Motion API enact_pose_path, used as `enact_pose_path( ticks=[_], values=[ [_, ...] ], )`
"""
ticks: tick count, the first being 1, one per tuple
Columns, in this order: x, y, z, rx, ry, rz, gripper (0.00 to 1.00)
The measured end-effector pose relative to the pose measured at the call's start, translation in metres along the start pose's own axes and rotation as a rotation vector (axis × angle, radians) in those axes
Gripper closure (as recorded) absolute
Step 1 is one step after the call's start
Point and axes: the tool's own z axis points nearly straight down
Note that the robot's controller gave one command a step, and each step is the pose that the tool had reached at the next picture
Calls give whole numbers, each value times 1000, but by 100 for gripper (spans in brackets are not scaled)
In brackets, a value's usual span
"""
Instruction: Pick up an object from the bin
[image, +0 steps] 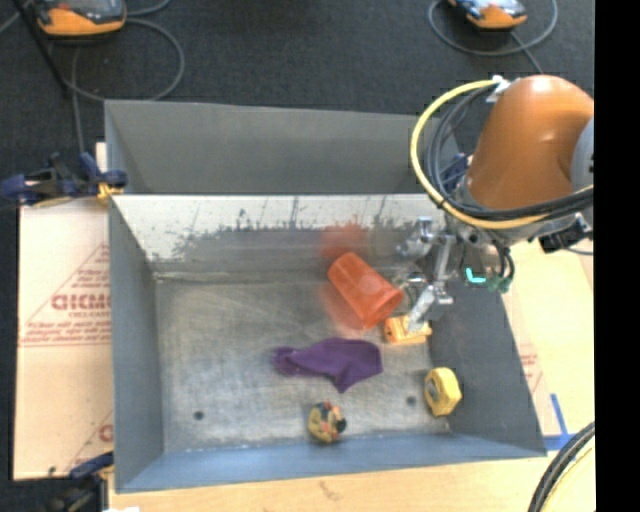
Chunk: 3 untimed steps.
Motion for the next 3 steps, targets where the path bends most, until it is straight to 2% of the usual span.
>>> enact_pose_path(
  ticks=[1, 2, 3],
  values=[
    [-1, 0, -4, 1, -7, -1, 0],
    [17, 3, 39, 1, -14, 10, 0],
    [43, 17, 79, 0, -3, -82, 0]
  ],
)
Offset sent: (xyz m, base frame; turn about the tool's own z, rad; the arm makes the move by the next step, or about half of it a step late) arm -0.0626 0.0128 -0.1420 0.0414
